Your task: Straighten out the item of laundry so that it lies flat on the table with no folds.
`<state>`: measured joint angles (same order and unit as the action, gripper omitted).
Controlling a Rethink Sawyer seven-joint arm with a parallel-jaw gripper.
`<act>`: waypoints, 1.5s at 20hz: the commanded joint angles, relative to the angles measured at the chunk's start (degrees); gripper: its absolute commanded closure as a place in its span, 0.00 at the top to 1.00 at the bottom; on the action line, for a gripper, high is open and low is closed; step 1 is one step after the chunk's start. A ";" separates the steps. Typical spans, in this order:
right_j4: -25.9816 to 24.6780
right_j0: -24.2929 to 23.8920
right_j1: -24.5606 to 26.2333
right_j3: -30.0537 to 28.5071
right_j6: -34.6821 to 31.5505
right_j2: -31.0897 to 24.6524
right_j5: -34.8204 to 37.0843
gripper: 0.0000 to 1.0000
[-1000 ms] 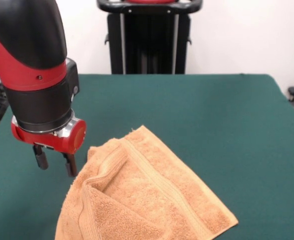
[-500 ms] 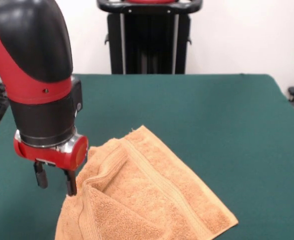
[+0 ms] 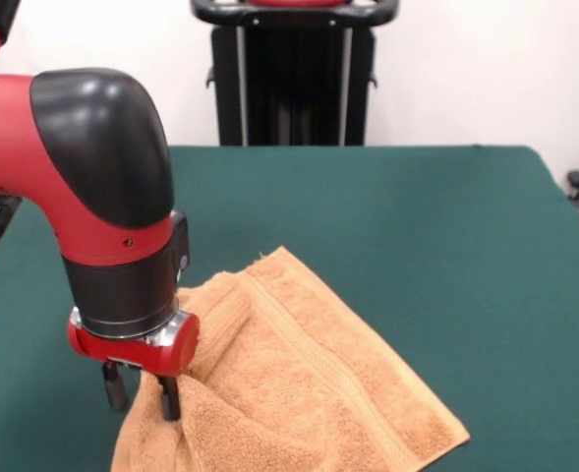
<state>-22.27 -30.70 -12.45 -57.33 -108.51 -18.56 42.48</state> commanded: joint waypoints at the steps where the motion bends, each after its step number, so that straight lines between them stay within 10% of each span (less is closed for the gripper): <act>1: -2.83 2.23 5.72 -2.66 13.20 -6.59 -1.99 1.00; 6: -2.73 1.81 6.08 -2.49 14.20 -7.31 -1.95 1.00; 7: -2.64 1.69 6.18 -2.42 14.48 -7.49 -1.77 0.00; 30: -0.94 4.16 3.68 2.58 14.31 -4.94 14.93 0.00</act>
<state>-22.42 -30.23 -11.39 -54.15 -108.49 -19.34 46.45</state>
